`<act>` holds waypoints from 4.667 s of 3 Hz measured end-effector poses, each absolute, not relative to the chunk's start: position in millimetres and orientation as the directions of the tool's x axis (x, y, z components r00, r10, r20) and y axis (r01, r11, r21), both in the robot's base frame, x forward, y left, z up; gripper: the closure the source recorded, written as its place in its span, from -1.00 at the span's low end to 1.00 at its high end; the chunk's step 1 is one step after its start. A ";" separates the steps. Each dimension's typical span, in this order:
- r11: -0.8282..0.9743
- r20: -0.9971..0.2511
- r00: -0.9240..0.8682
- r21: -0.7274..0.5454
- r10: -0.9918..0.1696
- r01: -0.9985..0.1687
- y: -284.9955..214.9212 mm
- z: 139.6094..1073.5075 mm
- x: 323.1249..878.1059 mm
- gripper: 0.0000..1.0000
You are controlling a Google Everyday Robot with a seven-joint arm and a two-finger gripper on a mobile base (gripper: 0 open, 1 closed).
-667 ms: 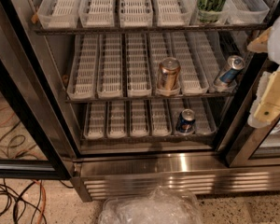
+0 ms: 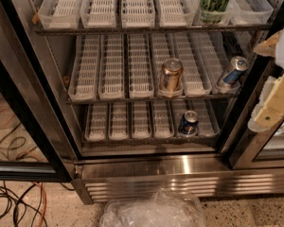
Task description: Pick orange can from middle shelf of fridge
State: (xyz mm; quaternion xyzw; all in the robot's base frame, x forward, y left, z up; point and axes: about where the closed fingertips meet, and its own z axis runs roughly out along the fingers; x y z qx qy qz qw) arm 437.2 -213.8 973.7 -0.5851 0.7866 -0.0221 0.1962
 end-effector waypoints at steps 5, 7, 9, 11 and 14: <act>0.451 -0.584 -0.236 -0.256 -0.777 -0.855 -161.1 935.6 444.1 -1.00; 0.664 -0.775 -0.337 -0.138 -0.534 -0.735 -147.6 929.8 439.7 -1.00; 0.811 -0.888 -0.341 -0.058 -0.309 -0.582 -129.9 889.7 442.8 -1.00; 0.899 -0.945 -0.282 -0.028 -0.167 -0.438 -146.9 882.5 458.3 -1.00; 0.950 -0.972 -0.235 0.065 -0.010 -0.306 -168.9 881.5 467.5 -1.00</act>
Offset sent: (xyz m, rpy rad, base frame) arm 0.0075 0.0397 -0.0393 0.3165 -0.1285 -0.0738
